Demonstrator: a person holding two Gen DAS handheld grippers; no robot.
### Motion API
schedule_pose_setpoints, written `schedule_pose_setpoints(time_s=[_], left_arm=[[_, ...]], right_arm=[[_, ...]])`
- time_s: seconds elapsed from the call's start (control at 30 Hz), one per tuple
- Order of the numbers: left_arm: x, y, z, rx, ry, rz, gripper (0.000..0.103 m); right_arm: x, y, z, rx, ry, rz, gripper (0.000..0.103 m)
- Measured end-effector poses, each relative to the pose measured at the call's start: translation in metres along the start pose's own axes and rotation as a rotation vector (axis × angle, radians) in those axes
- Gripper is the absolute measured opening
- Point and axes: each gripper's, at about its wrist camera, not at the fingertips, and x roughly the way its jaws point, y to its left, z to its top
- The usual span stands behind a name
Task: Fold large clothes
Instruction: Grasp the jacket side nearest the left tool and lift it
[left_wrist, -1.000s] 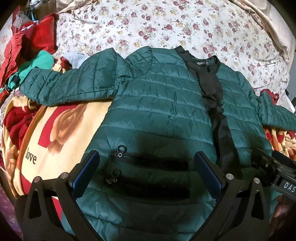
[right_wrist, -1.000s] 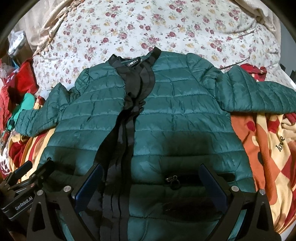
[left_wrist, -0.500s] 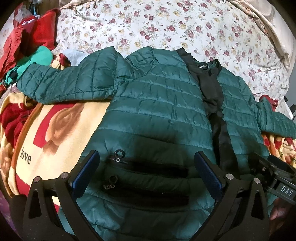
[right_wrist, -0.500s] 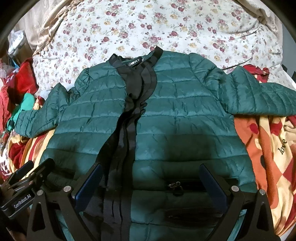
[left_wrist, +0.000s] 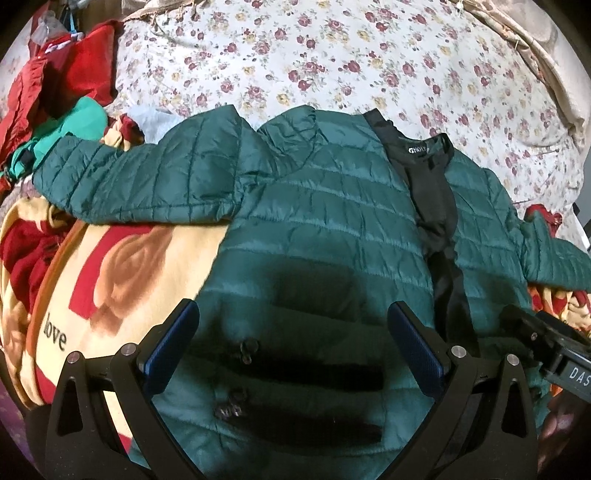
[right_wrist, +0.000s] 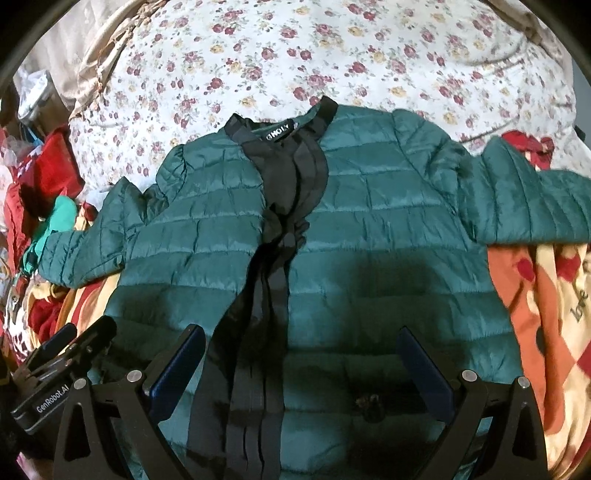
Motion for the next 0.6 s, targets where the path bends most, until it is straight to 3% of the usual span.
schedule_pose_setpoints(time_s=[0.6], left_arm=[[0.018, 0.005, 0.071, 0.040, -0.067, 0.077, 0.102]], right_arm=[[0.020, 0.006, 0.065, 0.015, -0.040, 0.036, 0.103]])
